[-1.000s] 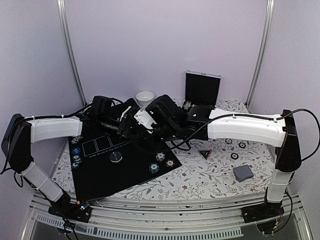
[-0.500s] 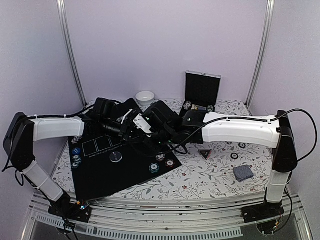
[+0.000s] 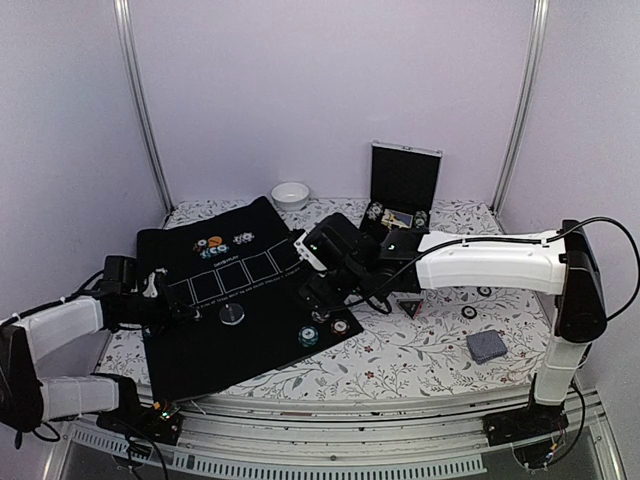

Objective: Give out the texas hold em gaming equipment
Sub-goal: Pass from the right arm to the left, then place the poker chip in the small blind area.

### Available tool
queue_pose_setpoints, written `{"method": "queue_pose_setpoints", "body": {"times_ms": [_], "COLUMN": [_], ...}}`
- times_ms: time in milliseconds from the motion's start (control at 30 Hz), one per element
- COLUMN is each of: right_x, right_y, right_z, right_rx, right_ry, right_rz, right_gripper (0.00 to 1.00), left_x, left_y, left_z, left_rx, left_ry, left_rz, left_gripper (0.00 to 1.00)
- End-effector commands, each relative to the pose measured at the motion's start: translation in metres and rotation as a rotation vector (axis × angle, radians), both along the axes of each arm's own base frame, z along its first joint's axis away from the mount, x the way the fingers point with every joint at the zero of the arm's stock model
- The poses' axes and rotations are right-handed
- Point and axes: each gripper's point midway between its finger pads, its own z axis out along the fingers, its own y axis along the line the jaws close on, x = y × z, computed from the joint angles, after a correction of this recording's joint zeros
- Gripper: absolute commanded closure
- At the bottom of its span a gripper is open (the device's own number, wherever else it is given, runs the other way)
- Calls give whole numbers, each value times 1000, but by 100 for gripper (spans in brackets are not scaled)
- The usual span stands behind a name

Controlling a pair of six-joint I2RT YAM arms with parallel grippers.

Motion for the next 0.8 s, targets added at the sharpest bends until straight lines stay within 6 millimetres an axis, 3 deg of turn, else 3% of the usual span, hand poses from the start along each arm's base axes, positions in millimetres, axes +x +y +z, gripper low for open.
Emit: {"method": "queue_pose_setpoints", "body": {"times_ms": [0, 67, 200, 333, 567, 767], "right_x": [6, 4, 5, 4, 4, 4], "right_y": [-7, -9, -15, -20, -23, -23], "right_z": [22, 21, 21, 21, 20, 24], "right_rx": [68, 68, 66, 70, 69, 75], "right_ry": [-41, -45, -52, -52, -48, -52], "right_rz": [-30, -25, -25, -32, -33, -27], "right_gripper": [1, 1, 1, 1, 1, 1], "left_x": [-25, -34, -49, -63, -64, -67], "left_y": [59, 76, 89, 85, 113, 120], "left_z": [-29, -35, -54, -71, -68, -66], "left_rx": [103, 124, 86, 15, 106, 103], "left_ry": [144, 176, 273, 345, 325, 327], "left_rz": [277, 359, 471, 511, 629, 681], "left_gripper": [100, 100, 100, 100, 100, 100]}}
